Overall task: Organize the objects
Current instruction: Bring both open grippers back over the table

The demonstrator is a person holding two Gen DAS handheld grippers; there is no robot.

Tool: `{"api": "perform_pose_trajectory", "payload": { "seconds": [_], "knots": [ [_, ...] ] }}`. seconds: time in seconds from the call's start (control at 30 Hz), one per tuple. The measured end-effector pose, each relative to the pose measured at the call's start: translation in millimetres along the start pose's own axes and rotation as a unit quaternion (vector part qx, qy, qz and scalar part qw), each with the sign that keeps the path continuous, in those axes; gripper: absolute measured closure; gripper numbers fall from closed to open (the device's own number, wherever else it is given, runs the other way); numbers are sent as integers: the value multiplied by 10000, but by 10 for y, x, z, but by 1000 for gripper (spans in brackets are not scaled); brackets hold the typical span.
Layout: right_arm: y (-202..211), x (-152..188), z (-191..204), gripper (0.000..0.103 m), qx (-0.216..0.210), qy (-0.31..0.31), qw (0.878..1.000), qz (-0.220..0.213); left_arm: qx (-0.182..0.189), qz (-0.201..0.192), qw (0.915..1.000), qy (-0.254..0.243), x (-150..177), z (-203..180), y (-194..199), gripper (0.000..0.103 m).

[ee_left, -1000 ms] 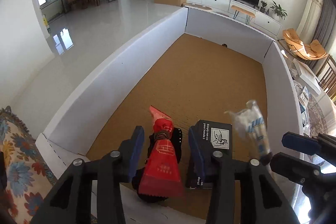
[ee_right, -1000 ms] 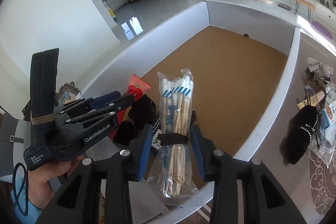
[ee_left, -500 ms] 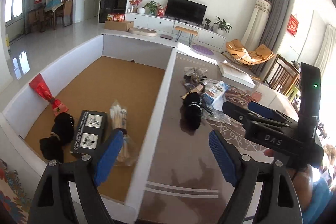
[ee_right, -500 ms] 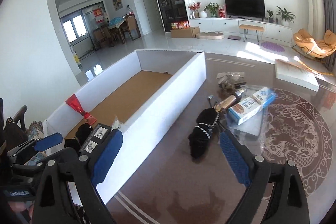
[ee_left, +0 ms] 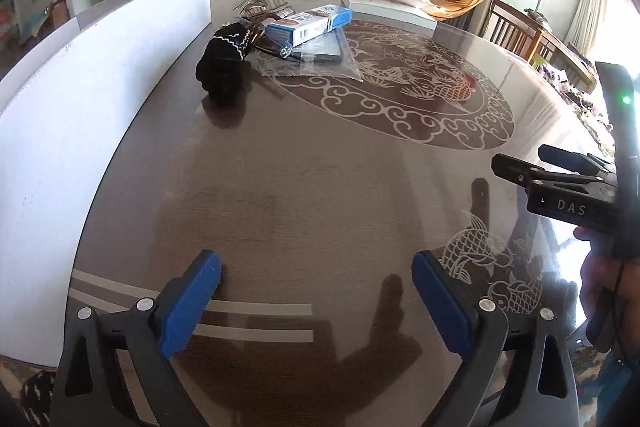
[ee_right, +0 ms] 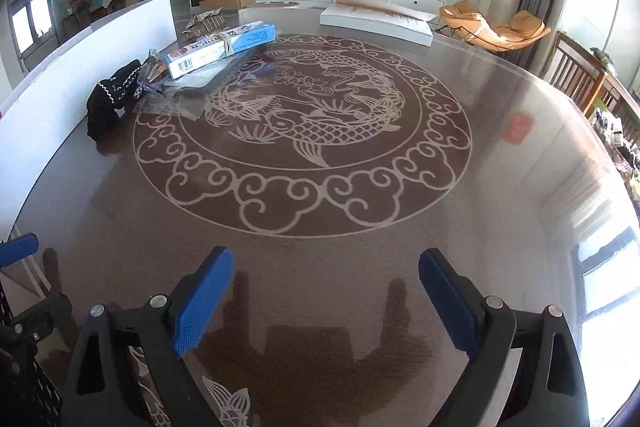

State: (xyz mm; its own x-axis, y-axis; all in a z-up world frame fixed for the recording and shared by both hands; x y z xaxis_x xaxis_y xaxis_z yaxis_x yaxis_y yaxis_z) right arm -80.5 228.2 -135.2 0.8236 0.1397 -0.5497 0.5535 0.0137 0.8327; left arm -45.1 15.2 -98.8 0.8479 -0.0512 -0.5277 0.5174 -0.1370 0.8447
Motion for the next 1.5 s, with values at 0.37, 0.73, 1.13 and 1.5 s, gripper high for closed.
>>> {"api": "perform_pose_trajectory", "payload": {
  "seconds": [0.37,0.73,1.13,1.5],
  "knots": [
    [-102,76,-103,1,-3,-343,9994,77,-601,-223,9979,52,-40,283,-59,5],
    [-103,78,-98,0,-5,-375,9993,85,-593,-216,9980,5,-57,266,-97,0],
    [-102,80,-102,0,-17,-379,9992,84,-585,-210,9981,-27,-64,264,-111,0],
    [-105,82,-108,0,-44,-402,9991,93,-576,-206,9981,-48,-59,263,-113,0]
  ]
}}
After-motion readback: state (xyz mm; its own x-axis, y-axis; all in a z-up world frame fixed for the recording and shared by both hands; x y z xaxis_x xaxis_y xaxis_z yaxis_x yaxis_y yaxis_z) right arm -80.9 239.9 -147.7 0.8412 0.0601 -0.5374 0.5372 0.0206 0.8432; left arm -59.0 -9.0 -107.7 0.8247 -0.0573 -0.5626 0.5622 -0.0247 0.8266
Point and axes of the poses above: each gripper's, at about its wrist camera, not at the fingertips, and y roughly against the way its jaws point, z to its left, x to its underside, the point moved 10 cm from there along -y, roughly the way its jaws point, and after that the axes turned 4 degrees about z, right-handed, at the moved point
